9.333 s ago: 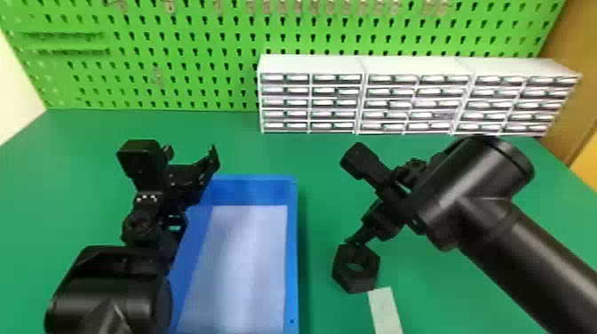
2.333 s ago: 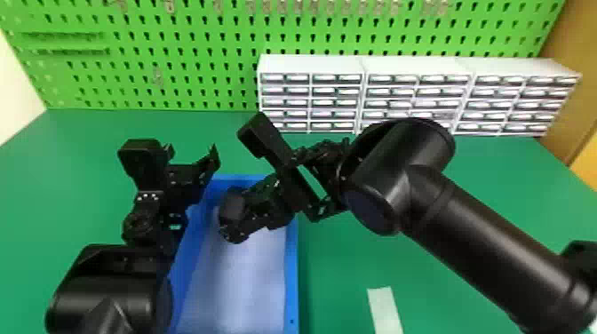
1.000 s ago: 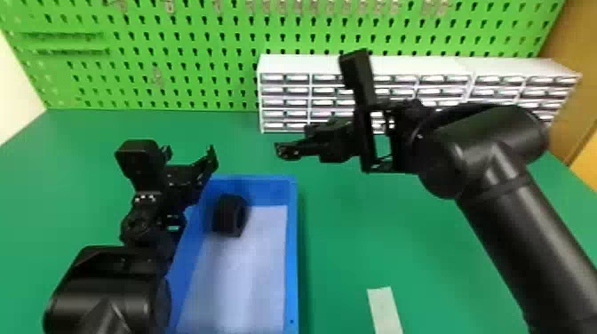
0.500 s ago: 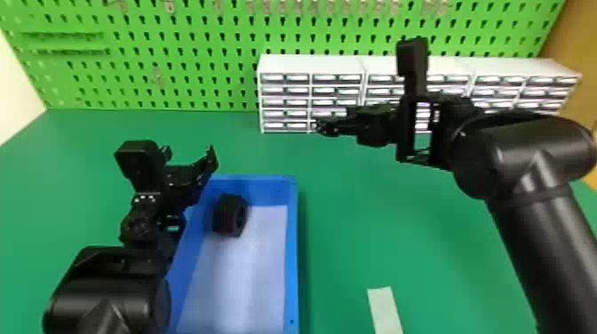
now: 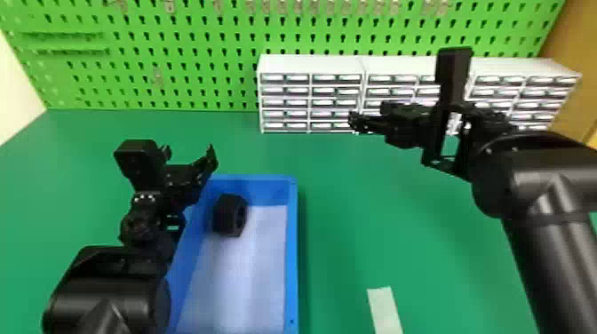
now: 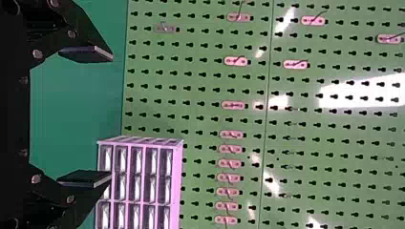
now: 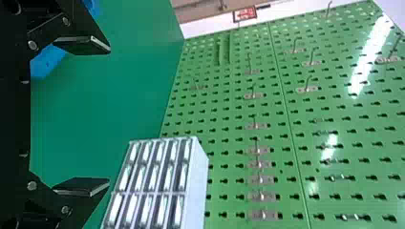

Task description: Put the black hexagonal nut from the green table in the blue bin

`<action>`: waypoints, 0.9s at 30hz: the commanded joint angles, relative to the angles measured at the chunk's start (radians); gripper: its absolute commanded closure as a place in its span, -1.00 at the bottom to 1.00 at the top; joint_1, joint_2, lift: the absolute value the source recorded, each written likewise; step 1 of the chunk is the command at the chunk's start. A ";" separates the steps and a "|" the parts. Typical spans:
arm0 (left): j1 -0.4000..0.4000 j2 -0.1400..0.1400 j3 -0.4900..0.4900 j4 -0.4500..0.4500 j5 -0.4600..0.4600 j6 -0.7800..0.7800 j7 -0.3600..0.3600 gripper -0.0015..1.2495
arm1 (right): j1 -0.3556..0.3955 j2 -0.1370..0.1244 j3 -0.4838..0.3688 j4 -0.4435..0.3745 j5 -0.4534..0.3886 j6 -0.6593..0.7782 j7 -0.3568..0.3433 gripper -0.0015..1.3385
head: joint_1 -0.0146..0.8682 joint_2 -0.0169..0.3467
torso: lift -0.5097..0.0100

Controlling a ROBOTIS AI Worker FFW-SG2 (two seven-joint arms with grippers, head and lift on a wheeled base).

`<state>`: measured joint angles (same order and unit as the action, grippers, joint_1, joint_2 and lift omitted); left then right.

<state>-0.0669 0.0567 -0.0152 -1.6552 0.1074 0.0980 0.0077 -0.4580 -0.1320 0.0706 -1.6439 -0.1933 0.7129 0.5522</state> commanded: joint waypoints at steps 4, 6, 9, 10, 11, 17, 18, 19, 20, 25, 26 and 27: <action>0.001 0.000 0.001 0.000 0.000 0.000 0.000 -0.39 | 0.053 0.023 -0.068 -0.001 0.037 -0.076 -0.037 -0.55 | 0.59 -0.63 | 0.59; 0.001 0.000 0.001 0.000 0.000 0.000 0.000 -0.39 | 0.065 0.029 -0.080 -0.001 0.049 -0.099 -0.051 -0.55 | 0.59 -0.63 | 0.59; 0.001 0.000 0.000 0.000 0.002 -0.001 0.000 -0.39 | 0.091 0.038 -0.097 -0.002 0.054 -0.148 -0.087 -0.55 | 0.59 -0.63 | 0.59; 0.001 0.000 0.000 0.000 0.002 0.000 0.000 -0.39 | 0.102 0.042 -0.101 -0.002 0.055 -0.171 -0.107 -0.55 | 0.59 -0.63 | 0.59; 0.001 0.000 0.001 0.000 0.002 -0.001 0.000 -0.39 | 0.110 0.046 -0.104 -0.004 0.055 -0.184 -0.121 -0.55 | 0.59 -0.63 | 0.59; 0.001 0.000 0.001 0.000 0.002 -0.001 0.000 -0.39 | 0.148 0.054 -0.112 -0.004 0.095 -0.224 -0.172 -0.55 | 0.59 -0.63 | 0.59; 0.001 0.000 0.001 -0.002 0.002 -0.001 0.000 -0.39 | 0.153 0.052 -0.109 -0.004 0.101 -0.231 -0.176 -0.55 | 0.59 -0.63 | 0.59; 0.001 0.000 0.001 -0.002 0.002 -0.001 0.000 -0.39 | 0.159 0.052 -0.106 -0.004 0.106 -0.240 -0.190 -0.55 | 0.59 -0.63 | 0.59; 0.001 0.000 0.001 -0.002 0.002 -0.001 0.000 -0.39 | 0.165 0.052 -0.104 -0.004 0.109 -0.250 -0.201 -0.55 | 0.59 -0.63 | 0.59; 0.001 0.000 0.001 -0.002 0.002 -0.001 0.000 -0.39 | 0.202 0.058 -0.101 -0.002 0.117 -0.303 -0.268 -0.55 | 0.59 -0.63 | 0.59; 0.001 0.000 0.001 -0.002 0.002 -0.001 0.000 -0.39 | 0.208 0.058 -0.101 -0.001 0.118 -0.316 -0.276 -0.55 | 0.59 -0.63 | 0.59; 0.001 0.000 0.001 0.000 0.002 0.000 0.000 -0.39 | 0.213 0.058 -0.101 0.001 0.120 -0.328 -0.284 -0.55 | 0.59 -0.63 | 0.59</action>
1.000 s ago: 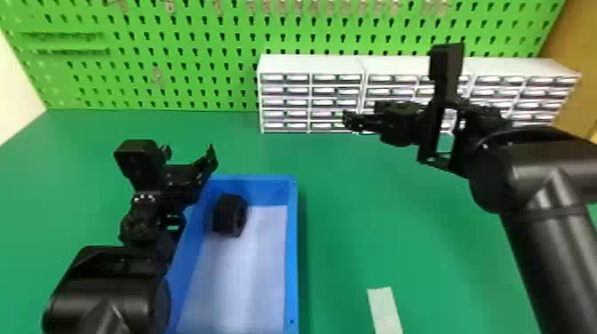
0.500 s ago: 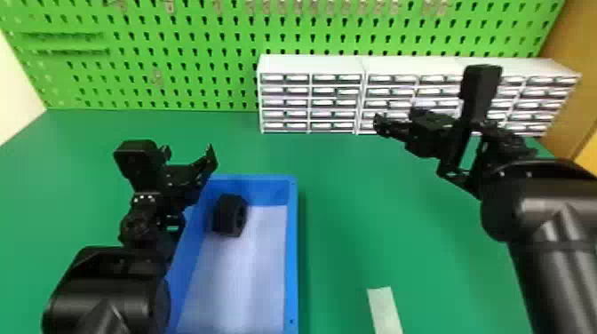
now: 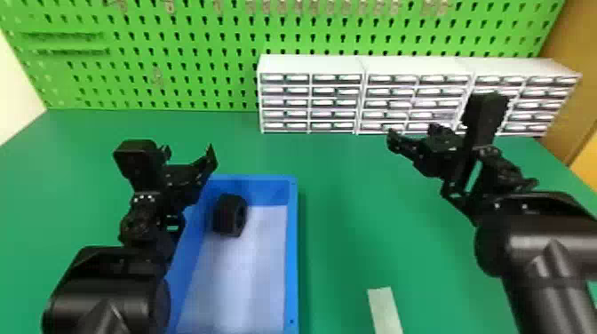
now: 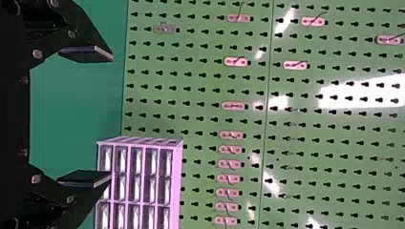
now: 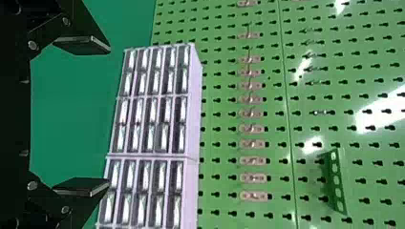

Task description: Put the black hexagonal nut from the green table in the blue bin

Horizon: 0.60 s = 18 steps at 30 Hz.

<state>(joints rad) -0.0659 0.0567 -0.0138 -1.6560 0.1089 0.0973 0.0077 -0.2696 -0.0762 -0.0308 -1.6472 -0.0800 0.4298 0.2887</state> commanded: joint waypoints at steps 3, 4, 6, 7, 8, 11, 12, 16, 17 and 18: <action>0.000 -0.001 0.000 -0.001 0.000 0.001 0.000 -0.39 | 0.036 0.006 0.002 0.012 0.008 -0.085 -0.045 -0.55 | 0.59 -0.63 | 0.59; 0.000 0.000 0.000 -0.001 0.000 -0.001 0.000 -0.39 | 0.041 0.007 0.002 0.014 0.008 -0.095 -0.054 -0.55 | 0.59 -0.63 | 0.59; 0.000 0.000 -0.002 -0.001 0.000 -0.001 0.000 -0.39 | 0.052 0.010 0.002 0.015 0.008 -0.123 -0.075 -0.55 | 0.59 -0.63 | 0.59; 0.000 0.000 -0.002 -0.001 0.000 0.001 0.000 -0.39 | 0.058 0.012 0.002 0.018 0.008 -0.141 -0.091 -0.55 | 0.59 -0.63 | 0.59; 0.000 -0.001 -0.002 -0.001 0.000 0.001 0.000 -0.39 | 0.063 0.015 0.000 0.020 0.008 -0.157 -0.102 -0.55 | 0.59 -0.63 | 0.59; 0.000 0.000 -0.002 0.001 0.000 -0.001 0.000 -0.39 | 0.076 0.024 -0.004 0.024 0.008 -0.187 -0.128 -0.55 | 0.59 -0.63 | 0.59; 0.000 0.000 -0.003 0.001 0.000 0.001 0.000 -0.39 | 0.078 0.024 -0.006 0.027 0.008 -0.195 -0.129 -0.55 | 0.59 -0.63 | 0.59; 0.002 0.000 -0.003 0.001 0.000 -0.001 0.000 -0.39 | 0.089 0.032 -0.006 0.038 0.016 -0.210 -0.140 -0.55 | 0.59 -0.63 | 0.59; 0.002 -0.001 -0.003 0.001 0.000 0.001 0.000 -0.39 | 0.092 0.035 -0.006 0.041 0.019 -0.215 -0.143 -0.55 | 0.59 -0.63 | 0.59; 0.000 -0.001 -0.003 0.001 0.000 0.001 0.000 -0.39 | 0.093 0.036 -0.006 0.044 0.019 -0.221 -0.144 -0.55 | 0.59 -0.63 | 0.59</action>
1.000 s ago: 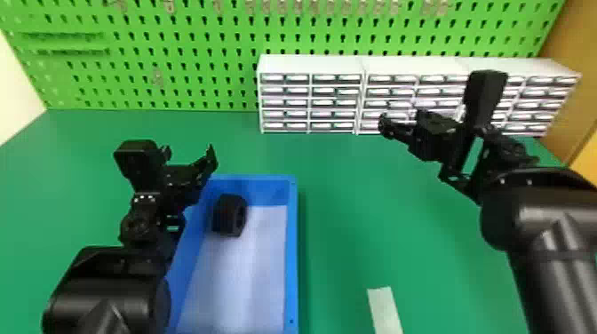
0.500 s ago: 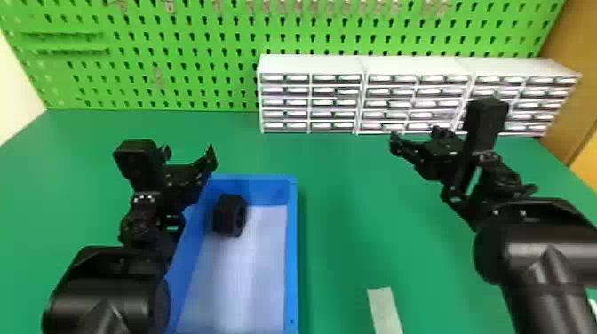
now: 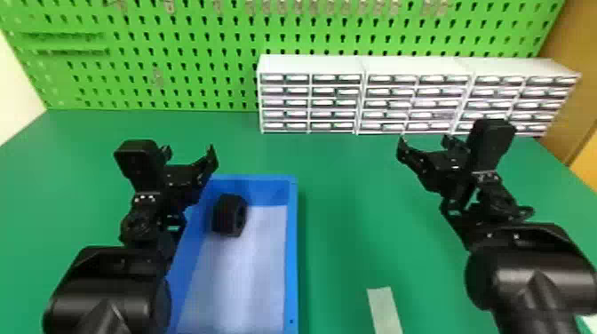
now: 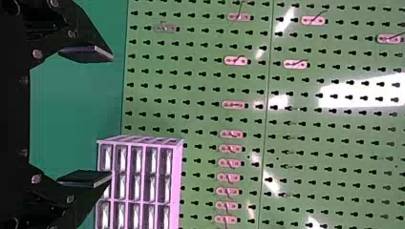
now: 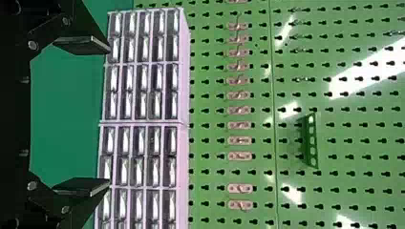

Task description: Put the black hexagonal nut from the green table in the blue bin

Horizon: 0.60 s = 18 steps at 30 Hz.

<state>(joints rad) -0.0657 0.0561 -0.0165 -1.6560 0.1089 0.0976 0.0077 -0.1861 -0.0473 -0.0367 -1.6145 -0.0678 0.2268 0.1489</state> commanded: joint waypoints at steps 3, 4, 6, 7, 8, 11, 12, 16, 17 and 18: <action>0.001 -0.001 0.000 0.001 0.002 0.001 0.000 -0.39 | 0.022 0.017 -0.002 0.019 0.016 -0.052 -0.019 -0.55 | 0.59 -0.63 | 0.59; 0.001 -0.001 0.000 -0.001 0.000 0.001 0.000 -0.39 | 0.025 0.018 -0.002 0.019 0.017 -0.060 -0.022 -0.55 | 0.59 -0.63 | 0.59; 0.001 -0.001 0.000 -0.001 0.002 0.001 0.000 -0.39 | 0.030 0.021 0.000 0.022 0.023 -0.070 -0.025 -0.55 | 0.59 -0.63 | 0.59; 0.001 -0.001 -0.002 0.001 0.002 -0.001 0.000 -0.39 | 0.031 0.021 0.001 0.024 0.026 -0.083 -0.028 -0.55 | 0.59 -0.63 | 0.59; 0.003 -0.001 -0.002 -0.001 0.002 -0.001 0.000 -0.39 | 0.033 0.023 0.003 0.027 0.029 -0.093 -0.029 -0.55 | 0.59 -0.63 | 0.59; 0.006 0.001 -0.002 -0.001 0.000 0.001 0.000 -0.39 | 0.040 0.021 0.006 0.034 0.034 -0.132 -0.043 -0.55 | 0.59 -0.63 | 0.59; 0.007 -0.001 0.000 -0.001 0.000 0.001 0.000 -0.39 | 0.042 0.023 0.006 0.034 0.034 -0.136 -0.048 -0.55 | 0.59 -0.63 | 0.59; 0.010 -0.001 -0.002 -0.001 0.000 -0.001 0.000 -0.39 | 0.053 0.023 0.005 0.048 0.034 -0.178 -0.060 -0.55 | 0.59 -0.63 | 0.59; 0.012 -0.001 -0.003 -0.001 0.000 -0.001 0.000 -0.39 | 0.054 0.021 0.005 0.048 0.033 -0.181 -0.061 -0.55 | 0.59 -0.63 | 0.59; 0.012 -0.001 -0.003 -0.001 0.000 0.001 0.000 -0.39 | 0.056 0.021 0.005 0.048 0.031 -0.181 -0.061 -0.55 | 0.59 -0.63 | 0.59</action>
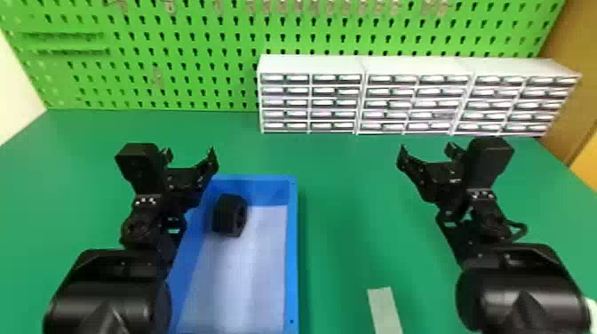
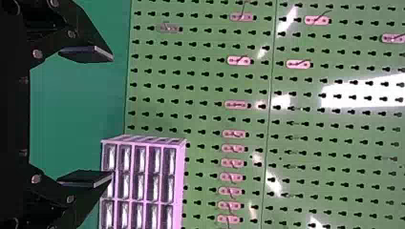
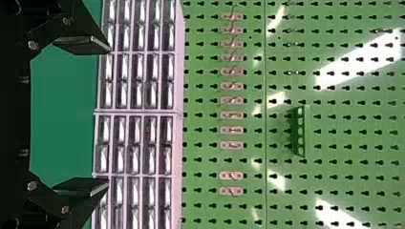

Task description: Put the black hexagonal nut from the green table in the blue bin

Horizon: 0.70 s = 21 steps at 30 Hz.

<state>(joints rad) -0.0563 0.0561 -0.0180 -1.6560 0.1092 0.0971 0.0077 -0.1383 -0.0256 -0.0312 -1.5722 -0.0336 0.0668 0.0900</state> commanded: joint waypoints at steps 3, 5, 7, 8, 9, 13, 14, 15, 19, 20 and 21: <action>0.004 -0.001 -0.002 -0.002 0.000 0.000 0.000 -0.39 | 0.009 -0.002 0.001 0.008 -0.003 -0.024 -0.003 -0.55 | 0.59 -0.63 | 0.59; 0.004 0.001 -0.002 -0.002 0.001 0.001 0.000 -0.39 | 0.009 -0.002 0.001 0.008 -0.003 -0.025 -0.003 -0.55 | 0.59 -0.63 | 0.59; 0.006 -0.001 -0.002 -0.004 0.001 0.001 0.000 -0.39 | 0.011 -0.002 0.004 0.008 -0.003 -0.030 -0.003 -0.55 | 0.59 -0.63 | 0.59; 0.006 0.001 -0.002 -0.004 0.001 0.001 0.000 -0.39 | 0.011 -0.003 0.005 0.008 -0.003 -0.032 -0.003 -0.55 | 0.59 -0.63 | 0.59; 0.006 0.001 -0.003 -0.005 0.000 0.000 0.000 -0.39 | 0.011 -0.003 0.007 0.008 -0.003 -0.032 -0.003 -0.55 | 0.59 -0.63 | 0.59; 0.007 -0.001 -0.007 -0.005 0.000 0.001 0.000 -0.39 | 0.014 -0.008 0.013 0.012 0.001 -0.035 -0.003 -0.55 | 0.59 -0.63 | 0.59; 0.007 0.001 -0.007 -0.005 0.000 0.001 0.000 -0.39 | 0.016 -0.010 0.013 0.012 0.003 -0.038 -0.003 -0.55 | 0.59 -0.63 | 0.59; 0.007 0.001 -0.007 -0.005 0.000 0.001 0.000 -0.39 | 0.016 -0.010 0.013 0.014 0.004 -0.041 -0.003 -0.55 | 0.59 -0.63 | 0.59; 0.007 0.001 -0.008 -0.005 0.000 0.001 0.000 -0.39 | 0.019 -0.010 0.013 0.015 0.004 -0.041 -0.003 -0.55 | 0.59 -0.63 | 0.59; 0.007 -0.001 -0.008 -0.005 0.000 0.001 0.000 -0.39 | 0.019 -0.010 0.013 0.015 0.004 -0.042 -0.003 -0.55 | 0.59 -0.63 | 0.59; 0.007 -0.001 -0.008 -0.005 0.000 0.001 0.000 -0.39 | 0.019 -0.011 0.014 0.015 0.004 -0.042 -0.003 -0.55 | 0.59 -0.63 | 0.59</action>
<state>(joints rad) -0.0490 0.0561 -0.0250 -1.6612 0.1090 0.0982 0.0077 -0.1206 -0.0354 -0.0192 -1.5581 -0.0294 0.0264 0.0874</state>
